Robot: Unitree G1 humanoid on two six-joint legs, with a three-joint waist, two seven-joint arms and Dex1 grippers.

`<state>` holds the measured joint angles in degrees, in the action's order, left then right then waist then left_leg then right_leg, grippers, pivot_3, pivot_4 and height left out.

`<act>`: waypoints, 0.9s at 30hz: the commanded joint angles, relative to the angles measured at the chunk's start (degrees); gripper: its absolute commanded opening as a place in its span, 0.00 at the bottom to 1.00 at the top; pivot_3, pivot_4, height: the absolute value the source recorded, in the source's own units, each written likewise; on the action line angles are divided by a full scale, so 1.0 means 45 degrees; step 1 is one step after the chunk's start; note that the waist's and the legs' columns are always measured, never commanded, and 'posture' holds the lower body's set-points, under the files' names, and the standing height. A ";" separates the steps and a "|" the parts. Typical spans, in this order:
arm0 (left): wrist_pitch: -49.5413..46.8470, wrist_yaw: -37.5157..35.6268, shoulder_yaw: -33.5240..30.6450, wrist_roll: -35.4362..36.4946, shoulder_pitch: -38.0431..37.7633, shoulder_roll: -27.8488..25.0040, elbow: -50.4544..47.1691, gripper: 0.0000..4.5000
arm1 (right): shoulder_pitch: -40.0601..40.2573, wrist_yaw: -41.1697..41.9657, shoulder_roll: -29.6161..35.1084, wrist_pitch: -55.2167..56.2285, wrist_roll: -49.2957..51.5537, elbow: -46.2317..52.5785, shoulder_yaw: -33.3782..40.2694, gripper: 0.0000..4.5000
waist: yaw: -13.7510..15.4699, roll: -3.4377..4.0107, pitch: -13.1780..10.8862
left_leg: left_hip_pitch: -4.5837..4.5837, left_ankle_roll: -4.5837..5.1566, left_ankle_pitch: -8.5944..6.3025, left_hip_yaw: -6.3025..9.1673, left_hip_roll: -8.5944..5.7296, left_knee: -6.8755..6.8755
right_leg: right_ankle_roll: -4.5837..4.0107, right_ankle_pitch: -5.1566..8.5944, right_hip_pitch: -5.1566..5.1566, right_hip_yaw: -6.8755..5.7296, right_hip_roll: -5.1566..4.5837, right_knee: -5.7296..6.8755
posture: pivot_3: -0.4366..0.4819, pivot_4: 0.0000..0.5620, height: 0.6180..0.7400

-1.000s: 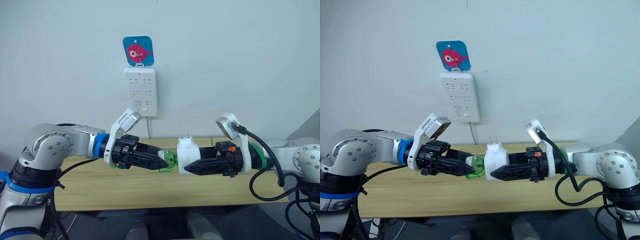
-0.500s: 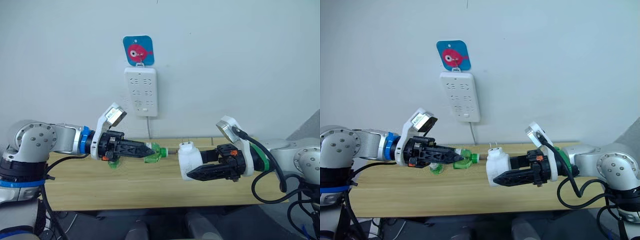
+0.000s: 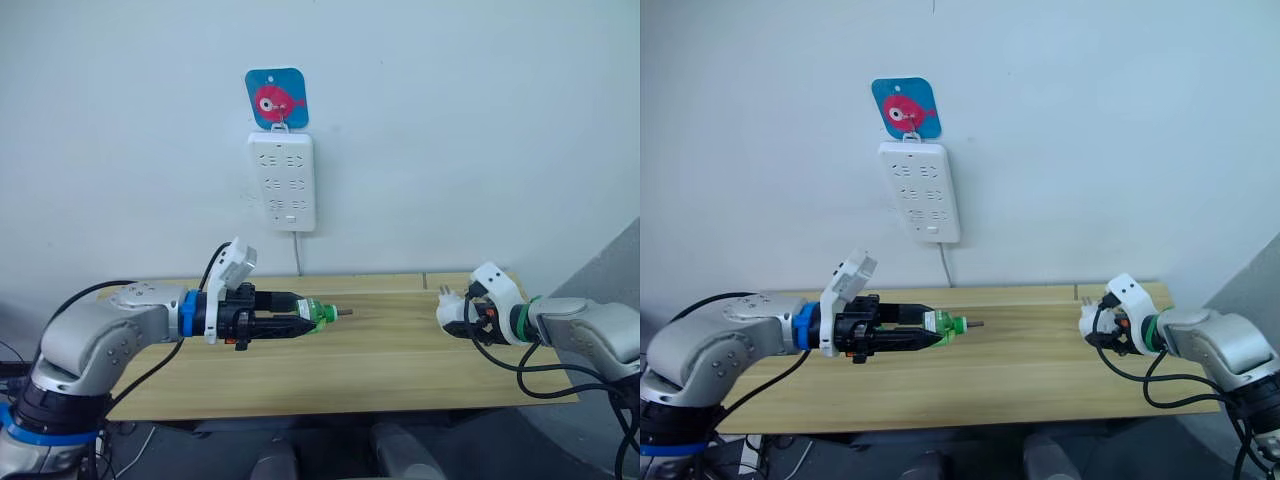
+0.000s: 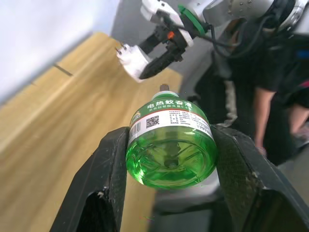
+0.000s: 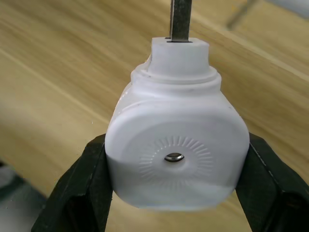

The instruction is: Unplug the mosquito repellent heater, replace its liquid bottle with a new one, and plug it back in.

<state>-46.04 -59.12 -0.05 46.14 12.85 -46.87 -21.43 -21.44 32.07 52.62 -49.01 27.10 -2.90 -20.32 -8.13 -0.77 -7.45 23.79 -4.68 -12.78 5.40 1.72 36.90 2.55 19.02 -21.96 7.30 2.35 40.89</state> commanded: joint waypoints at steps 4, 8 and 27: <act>0.1461 -0.0008 0.0053 -0.1042 -0.0784 0.0269 -0.0790 0.50 | -0.1477 0.1257 -0.0666 -0.0016 -0.2436 -0.2394 -0.0861 0.66 | 0.0035 -0.0004 -0.0062 | 0.0003 0.0000 0.0000 0.0010 0.0000 0.0001 | 0.0005 -0.0004 -0.0003 -0.0005 -0.0003 0.0011 | 0.37 0.19 0.76; 0.1913 -0.0034 0.0104 -0.1466 -0.0900 0.0385 -0.0735 0.50 | -0.1945 0.1973 -0.1213 0.0199 -0.3204 -0.3611 -0.0955 0.66 | 0.0042 -0.0003 -0.0071 | 0.0004 0.0000 0.0000 0.0023 -0.0002 0.0000 | 0.0004 -0.0004 -0.0002 -0.0017 -0.0002 0.0012 | 0.37 0.19 0.76; 0.3381 0.1768 -0.0309 -0.2239 -0.0841 0.2911 -0.0090 0.50 | 0.1235 0.2684 -0.2393 -0.4903 0.1724 0.5518 0.6607 1.00 | 0.0018 0.0007 -0.0081 | -0.0001 0.0000 0.0000 0.0070 -0.0008 0.0007 | 0.0008 -0.0004 0.0033 -0.0054 -0.0005 0.0017 | 0.30 0.17 0.76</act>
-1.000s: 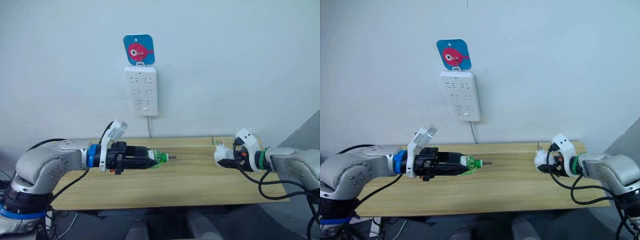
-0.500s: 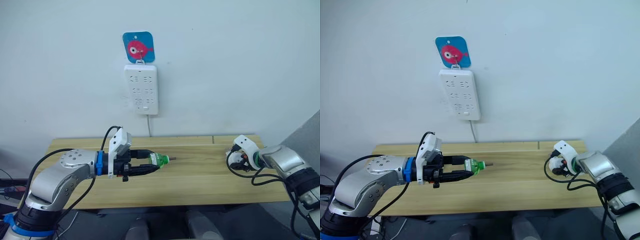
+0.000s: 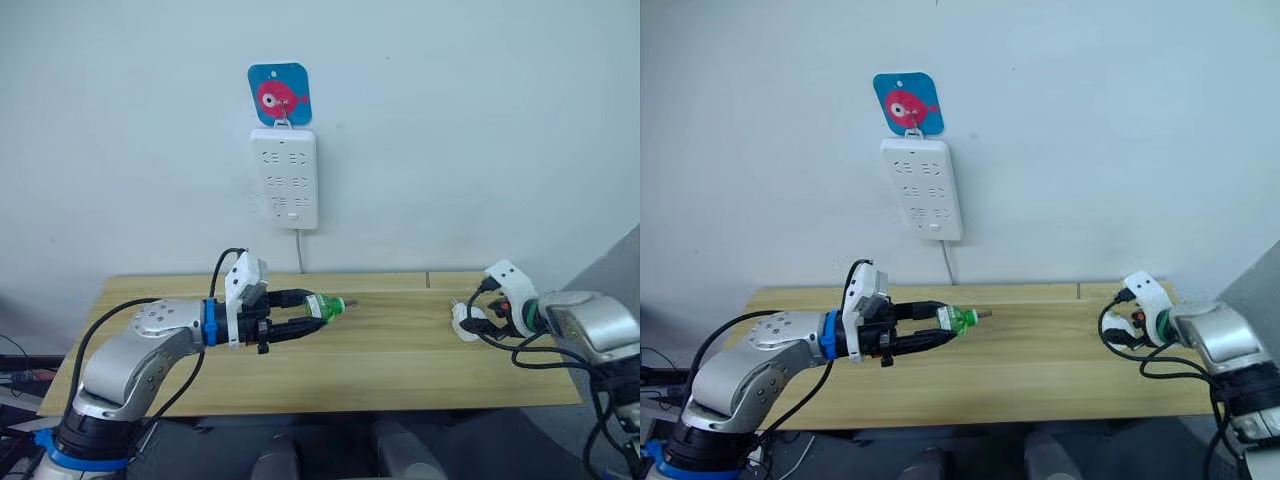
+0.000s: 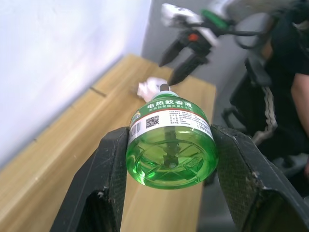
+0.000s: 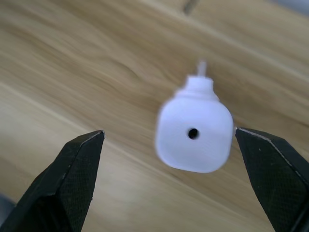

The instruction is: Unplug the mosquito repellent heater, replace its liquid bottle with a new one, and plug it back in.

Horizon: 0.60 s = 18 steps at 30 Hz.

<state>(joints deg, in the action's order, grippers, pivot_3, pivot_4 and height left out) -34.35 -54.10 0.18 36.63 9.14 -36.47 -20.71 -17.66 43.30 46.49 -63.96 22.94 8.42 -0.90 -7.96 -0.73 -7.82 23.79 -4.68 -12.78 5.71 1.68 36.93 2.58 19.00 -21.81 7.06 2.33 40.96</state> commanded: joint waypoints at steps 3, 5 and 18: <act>0.1397 0.1263 -0.0461 -0.0384 -0.0062 0.1346 -0.0359 0.50 | 0.0746 -0.0723 -0.3154 -0.2961 0.4695 0.4804 0.4166 1.00 | -0.0106 -0.0018 0.0011 | -0.0009 0.0000 0.0000 0.0021 0.0017 0.0007 | -0.0001 -0.0001 0.0018 -0.0012 0.0021 0.0002 | 0.29 0.16 0.76; 0.2195 0.1638 -0.0373 -0.0762 -0.0038 0.1913 -0.0412 0.50 | 0.0549 -0.1678 -0.5286 -0.4410 0.6124 0.5263 0.5127 1.00 | -0.0116 -0.0016 0.0012 | -0.0016 -0.0001 0.0001 0.0015 0.0010 0.0009 | -0.0001 -0.0001 0.0024 -0.0006 0.0021 0.0004 | 0.28 0.15 0.76; 0.4353 0.2570 0.0176 -0.2014 0.0067 0.3349 -0.0583 0.50 | -0.2275 -0.6972 -1.2898 -0.5970 0.7924 0.3996 0.7575 1.00 | -0.0423 0.0018 0.0063 | 0.0002 -0.0005 0.0004 0.0013 -0.0003 0.0003 | 0.0004 -0.0012 0.0006 -0.0002 0.0009 0.0011 | 0.29 0.11 0.76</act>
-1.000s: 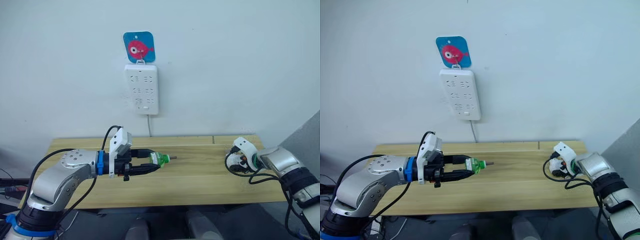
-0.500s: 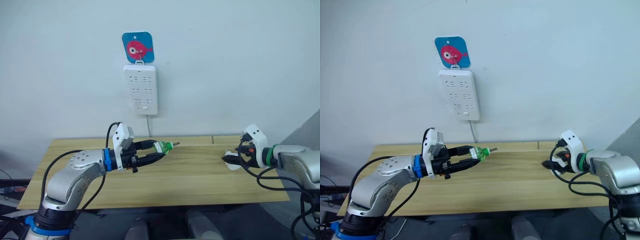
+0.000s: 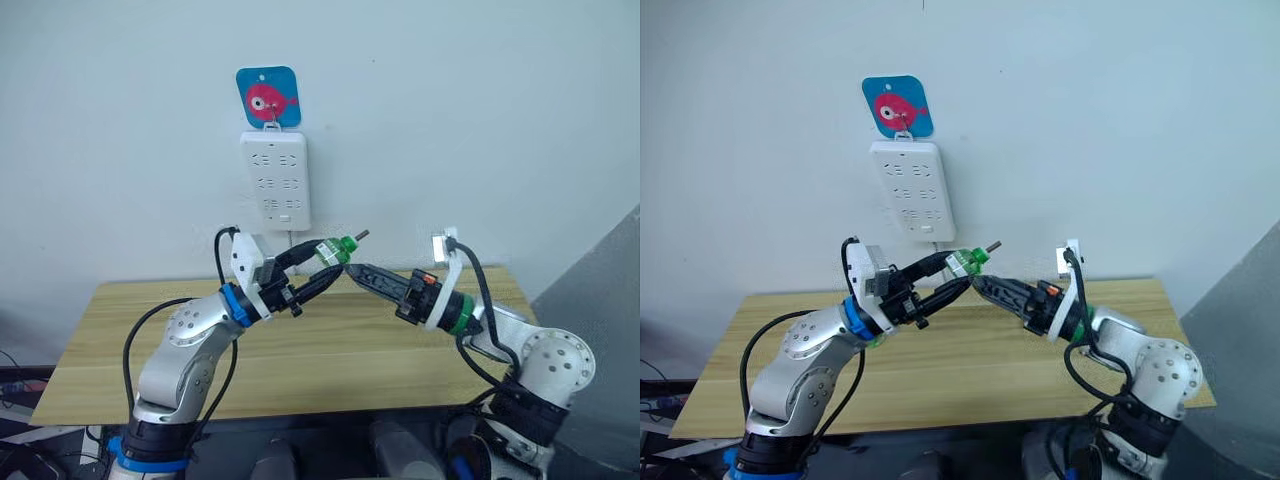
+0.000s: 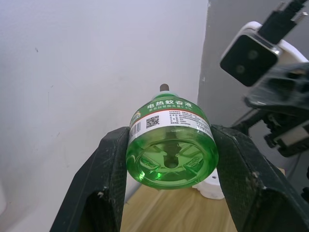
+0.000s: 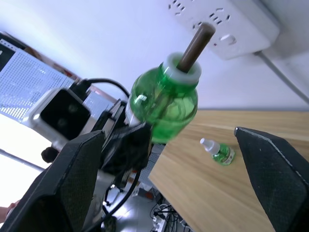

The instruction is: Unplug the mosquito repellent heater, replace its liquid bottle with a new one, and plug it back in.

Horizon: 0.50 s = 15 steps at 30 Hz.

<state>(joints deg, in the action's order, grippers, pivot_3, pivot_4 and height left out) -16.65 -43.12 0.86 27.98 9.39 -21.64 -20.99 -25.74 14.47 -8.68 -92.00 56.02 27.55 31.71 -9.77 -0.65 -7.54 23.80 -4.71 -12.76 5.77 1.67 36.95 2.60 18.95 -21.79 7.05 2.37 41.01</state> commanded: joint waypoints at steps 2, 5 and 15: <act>0.0477 0.0194 0.0091 -0.0160 -0.0064 0.0093 -0.0591 0.50 | -0.0677 -0.0845 -0.0634 0.0653 0.0708 -0.0578 0.0181 1.00 | -0.0053 0.0003 0.0004 | -0.0001 0.0000 0.0000 0.0007 0.0002 -0.0004 | -0.0001 0.0000 -0.0002 -0.0008 0.0001 0.0001 | 0.30 0.10 0.76; 0.0600 0.0281 0.0153 -0.0247 -0.0120 0.0146 -0.0642 0.50 | -0.0830 -0.1217 -0.0641 0.1192 0.1056 -0.0956 -0.0099 1.00 | -0.0158 0.0009 0.0009 | -0.0001 0.0000 0.0000 0.0012 0.0003 -0.0005 | -0.0001 0.0000 -0.0003 -0.0011 0.0002 0.0003 | 0.30 0.10 0.76; 0.1039 0.0306 0.0273 -0.0499 -0.0280 0.0068 -0.0778 0.50 | -0.0652 -0.2292 -0.0330 0.2649 0.2782 -0.1659 -0.1358 0.96 | -0.0342 0.0019 0.0039 | 0.0000 0.0001 0.0000 0.0012 0.0004 -0.0006 | -0.0001 0.0000 -0.0003 -0.0009 0.0004 0.0005 | 0.32 0.09 0.76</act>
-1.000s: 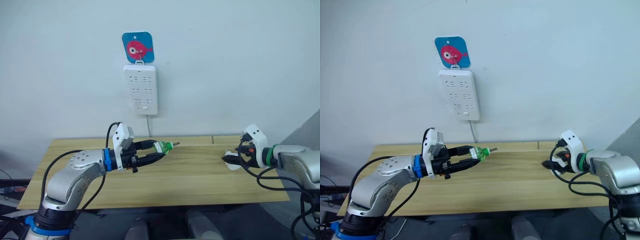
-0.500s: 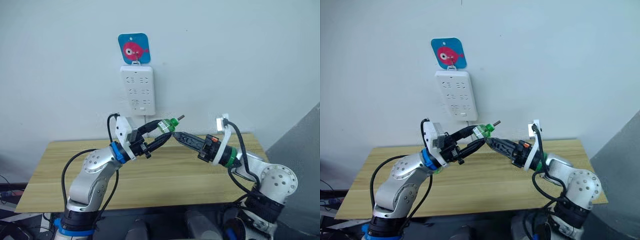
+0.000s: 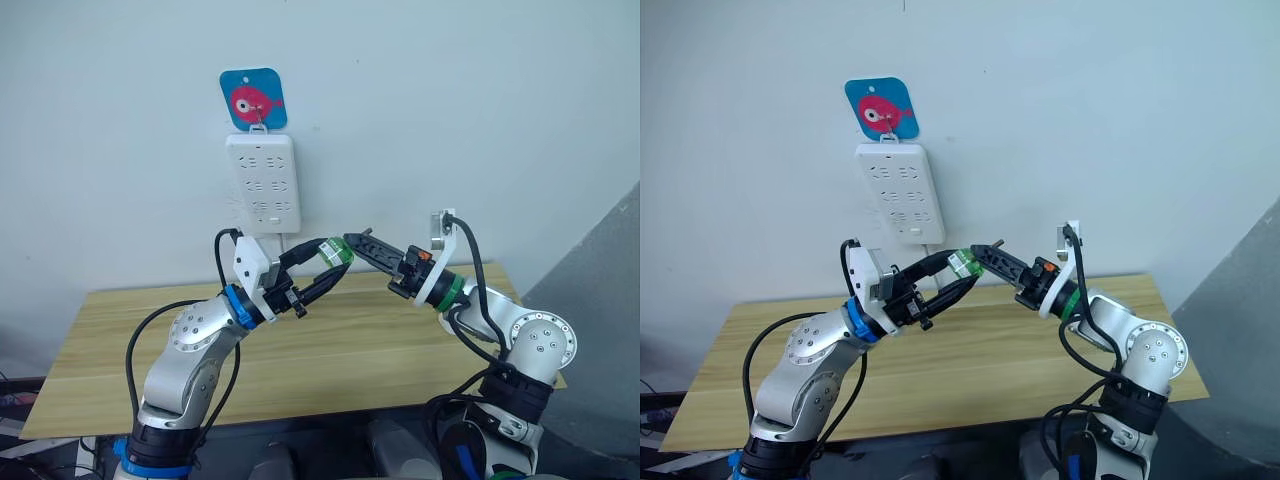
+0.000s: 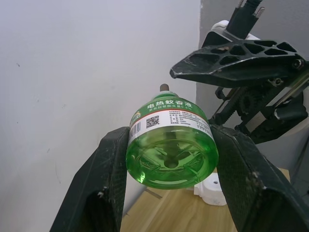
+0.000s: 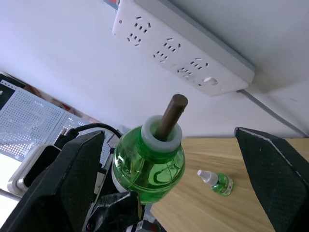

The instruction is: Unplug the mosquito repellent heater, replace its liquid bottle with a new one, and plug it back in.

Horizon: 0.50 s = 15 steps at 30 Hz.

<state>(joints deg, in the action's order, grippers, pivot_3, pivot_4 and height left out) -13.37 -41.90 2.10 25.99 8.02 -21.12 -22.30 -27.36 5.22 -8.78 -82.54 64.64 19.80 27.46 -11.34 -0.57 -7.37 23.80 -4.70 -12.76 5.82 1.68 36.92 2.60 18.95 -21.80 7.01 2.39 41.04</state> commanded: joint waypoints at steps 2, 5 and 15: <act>0.0278 -0.0027 0.0026 -0.0007 0.0017 -0.0079 -0.0500 0.50 | -0.0267 -0.0436 -0.0184 0.0819 0.1187 -0.0024 -0.0686 0.86 | 0.0009 -0.0001 0.0004 | 0.0002 0.0000 0.0000 0.0001 0.0000 0.0002 | 0.0001 0.0000 0.0000 0.0000 0.0000 -0.0001 | 0.32 0.08 0.76; 0.0337 0.0022 0.0030 -0.0057 0.0026 -0.0051 -0.0504 0.50 | -0.0180 -0.0758 0.0014 0.1233 0.1663 -0.0120 -0.1064 0.63 | 0.0009 -0.0004 0.0012 | 0.0002 0.0000 0.0000 0.0000 -0.0001 0.0003 | 0.0001 0.0000 0.0000 0.0001 0.0000 -0.0001 | 0.32 0.08 0.76; 0.0694 -0.0152 0.0300 -0.0351 -0.0093 -0.0184 -0.0625 0.50 | 0.0200 -0.1514 0.0893 0.2246 0.3125 -0.0226 -0.2237 0.19 | 0.0010 -0.0003 0.0021 | 0.0003 0.0000 0.0000 0.0001 0.0000 0.0002 | 0.0001 0.0000 0.0000 0.0002 0.0000 -0.0001 | 0.31 0.09 0.76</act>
<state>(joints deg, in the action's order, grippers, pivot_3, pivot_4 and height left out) -11.25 -42.12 2.38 25.19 7.48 -21.44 -22.95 -25.86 -1.63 -4.64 -73.05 75.63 17.56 19.95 -11.29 -0.58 -7.28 23.81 -4.70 -12.76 5.83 1.68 36.94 2.60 18.95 -21.80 7.02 2.39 41.03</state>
